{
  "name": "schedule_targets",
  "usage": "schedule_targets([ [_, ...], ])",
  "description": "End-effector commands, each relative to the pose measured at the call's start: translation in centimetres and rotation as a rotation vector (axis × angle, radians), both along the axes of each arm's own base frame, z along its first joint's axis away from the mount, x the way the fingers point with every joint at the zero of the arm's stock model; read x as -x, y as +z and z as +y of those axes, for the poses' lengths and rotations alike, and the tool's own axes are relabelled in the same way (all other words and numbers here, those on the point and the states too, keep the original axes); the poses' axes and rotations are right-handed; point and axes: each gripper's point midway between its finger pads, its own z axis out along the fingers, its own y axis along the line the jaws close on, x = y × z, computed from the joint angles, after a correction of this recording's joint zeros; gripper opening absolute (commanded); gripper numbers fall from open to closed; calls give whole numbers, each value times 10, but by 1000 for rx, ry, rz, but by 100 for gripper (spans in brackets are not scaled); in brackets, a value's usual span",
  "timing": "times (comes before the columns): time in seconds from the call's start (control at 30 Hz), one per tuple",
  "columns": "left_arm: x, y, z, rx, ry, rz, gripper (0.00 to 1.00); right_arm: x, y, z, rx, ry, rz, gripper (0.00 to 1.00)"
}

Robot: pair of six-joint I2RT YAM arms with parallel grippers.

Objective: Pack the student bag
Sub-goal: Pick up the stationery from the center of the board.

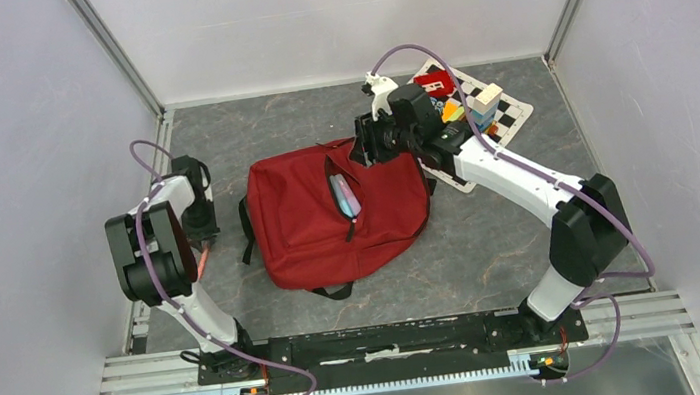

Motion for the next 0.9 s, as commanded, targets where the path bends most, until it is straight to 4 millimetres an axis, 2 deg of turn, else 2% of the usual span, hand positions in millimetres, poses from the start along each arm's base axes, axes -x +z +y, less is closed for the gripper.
schedule_targets([
  [0.0,-14,2,-11,70,-28,-65,23,3,24,-1,-56,0,-53,54],
  [0.23,-15,25,-30,146,-20,-149,2,5,26,-3,-56,7,-66,54],
  [0.43,-19,74,-50,218,67,-285,2,5,32,-7,-40,9,-102,55],
  [0.67,-24,145,-125,506,181,-523,2,2,40,-7,-33,18,-133,57],
  [0.87,-17,181,-227,733,132,-539,2,4,35,-12,-9,16,-132,60],
])
